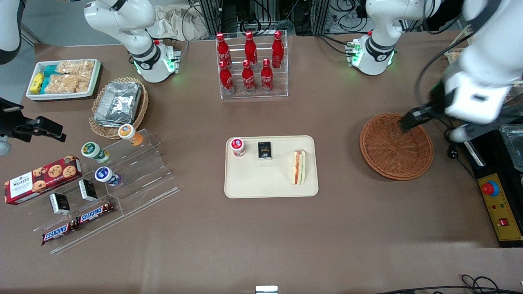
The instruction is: Place sandwich from basket to tray
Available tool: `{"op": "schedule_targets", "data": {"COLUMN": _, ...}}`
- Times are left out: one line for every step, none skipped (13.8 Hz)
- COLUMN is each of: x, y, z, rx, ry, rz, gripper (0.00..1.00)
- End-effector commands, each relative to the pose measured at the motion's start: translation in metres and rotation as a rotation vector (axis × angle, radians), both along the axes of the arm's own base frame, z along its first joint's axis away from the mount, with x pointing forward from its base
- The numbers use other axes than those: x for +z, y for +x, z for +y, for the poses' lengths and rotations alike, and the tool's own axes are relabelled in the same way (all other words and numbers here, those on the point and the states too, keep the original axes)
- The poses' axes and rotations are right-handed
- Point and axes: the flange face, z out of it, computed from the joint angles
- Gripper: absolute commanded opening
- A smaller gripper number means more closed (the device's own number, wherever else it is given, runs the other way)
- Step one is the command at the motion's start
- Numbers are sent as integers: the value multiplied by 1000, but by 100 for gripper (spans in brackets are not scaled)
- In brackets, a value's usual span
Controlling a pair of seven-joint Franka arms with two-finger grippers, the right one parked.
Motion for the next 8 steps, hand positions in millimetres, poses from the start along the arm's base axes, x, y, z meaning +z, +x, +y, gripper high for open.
{"op": "schedule_targets", "data": {"x": 5, "y": -26, "z": 53, "rx": -166, "ry": -19, "rz": 0, "gripper": 100}}
{"op": "schedule_targets", "data": {"x": 6, "y": -28, "z": 64, "rx": -245, "ry": -10, "rz": 5, "gripper": 100}}
{"op": "schedule_targets", "data": {"x": 4, "y": -26, "z": 82, "rx": -285, "ry": -3, "rz": 19, "gripper": 100}}
{"op": "schedule_targets", "data": {"x": 8, "y": -23, "z": 87, "rx": -304, "ry": -3, "rz": 7, "gripper": 100}}
{"op": "schedule_targets", "data": {"x": 5, "y": -17, "z": 85, "rx": -311, "ry": 1, "rz": 12, "gripper": 100}}
{"op": "schedule_targets", "data": {"x": 3, "y": -15, "z": 82, "rx": -314, "ry": 7, "rz": 16, "gripper": 100}}
{"op": "schedule_targets", "data": {"x": -5, "y": -10, "z": 74, "rx": -321, "ry": 34, "rz": 32, "gripper": 100}}
{"op": "schedule_targets", "data": {"x": -7, "y": -10, "z": 62, "rx": -335, "ry": 47, "rz": 33, "gripper": 100}}
